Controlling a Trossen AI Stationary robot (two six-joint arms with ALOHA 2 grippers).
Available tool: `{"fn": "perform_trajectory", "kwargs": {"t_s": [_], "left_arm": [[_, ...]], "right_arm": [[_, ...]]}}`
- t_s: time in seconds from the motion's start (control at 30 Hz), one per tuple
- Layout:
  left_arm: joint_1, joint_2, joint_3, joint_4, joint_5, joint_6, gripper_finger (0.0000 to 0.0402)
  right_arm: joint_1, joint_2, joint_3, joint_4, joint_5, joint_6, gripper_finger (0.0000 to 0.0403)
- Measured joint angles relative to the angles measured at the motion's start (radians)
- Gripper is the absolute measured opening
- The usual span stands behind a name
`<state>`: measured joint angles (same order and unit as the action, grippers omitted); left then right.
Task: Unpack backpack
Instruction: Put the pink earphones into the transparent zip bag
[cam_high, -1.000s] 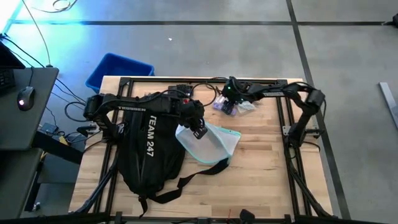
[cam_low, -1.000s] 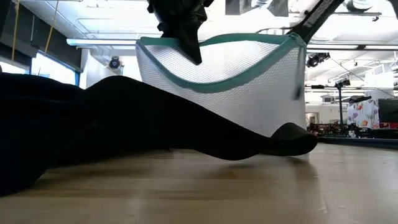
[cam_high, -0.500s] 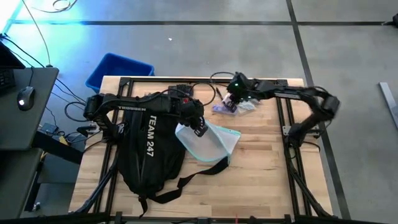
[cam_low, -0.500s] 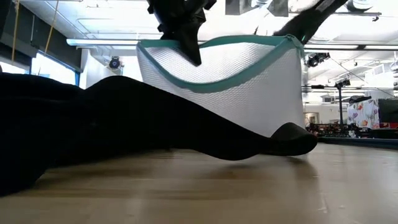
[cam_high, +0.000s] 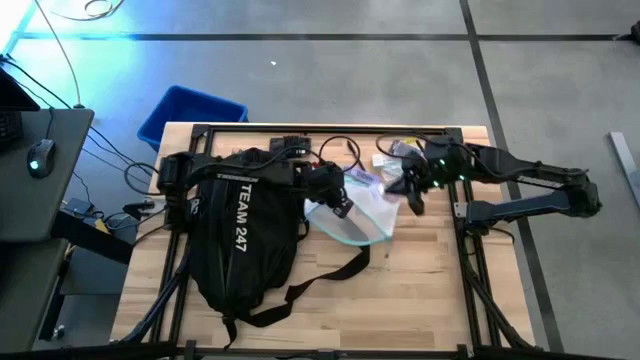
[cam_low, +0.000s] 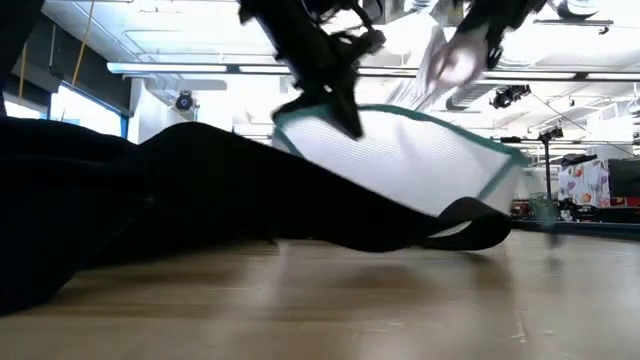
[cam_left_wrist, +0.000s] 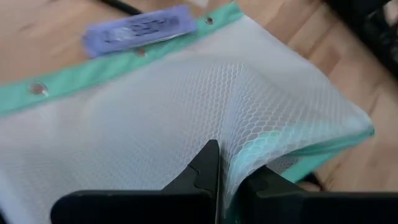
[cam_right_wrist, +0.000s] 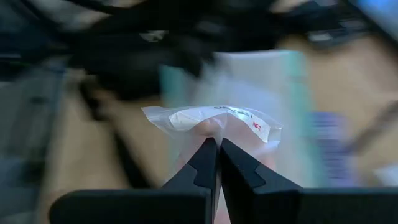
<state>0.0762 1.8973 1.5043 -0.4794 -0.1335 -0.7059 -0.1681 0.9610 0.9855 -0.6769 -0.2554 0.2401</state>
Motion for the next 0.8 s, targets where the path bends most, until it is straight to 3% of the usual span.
{"fn": "perform_trajectory", "kwargs": {"t_s": [0.17, 0.27, 0.33, 0.5, 0.57, 0.73, 0.8], "left_arm": [[0.037, 0.022, 0.0, 0.088, 0.089, -0.022, 0.0], [0.052, 0.018, 0.0, 0.088, 0.096, -0.023, 0.0], [0.056, 0.008, 0.0, 0.084, 0.098, -0.025, 0.0], [0.055, -0.005, 0.001, 0.091, 0.099, -0.053, 0.0], [0.05, -0.006, 0.001, 0.09, 0.101, -0.066, 0.0], [0.03, -0.009, 0.001, 0.083, 0.103, -0.07, 0.0], [0.023, -0.009, 0.001, 0.074, 0.104, -0.07, 0.0]], "right_arm": [[0.185, -0.014, -0.056, 0.081, -0.036, 0.134, 0.0], [0.261, -0.011, -0.159, 0.27, 0.033, 0.217, 0.0], [0.282, 0.005, -0.237, 0.406, 0.082, 0.259, 0.0], [0.286, 0.11, -0.357, 0.679, 0.086, 0.301, 0.0], [0.283, 0.167, -0.362, 0.698, 0.141, 0.287, 0.0], [0.239, 0.306, -0.33, 0.701, 0.396, 0.298, 0.0], [0.213, 0.349, -0.317, 0.699, 0.43, 0.306, 0.0003]]}}
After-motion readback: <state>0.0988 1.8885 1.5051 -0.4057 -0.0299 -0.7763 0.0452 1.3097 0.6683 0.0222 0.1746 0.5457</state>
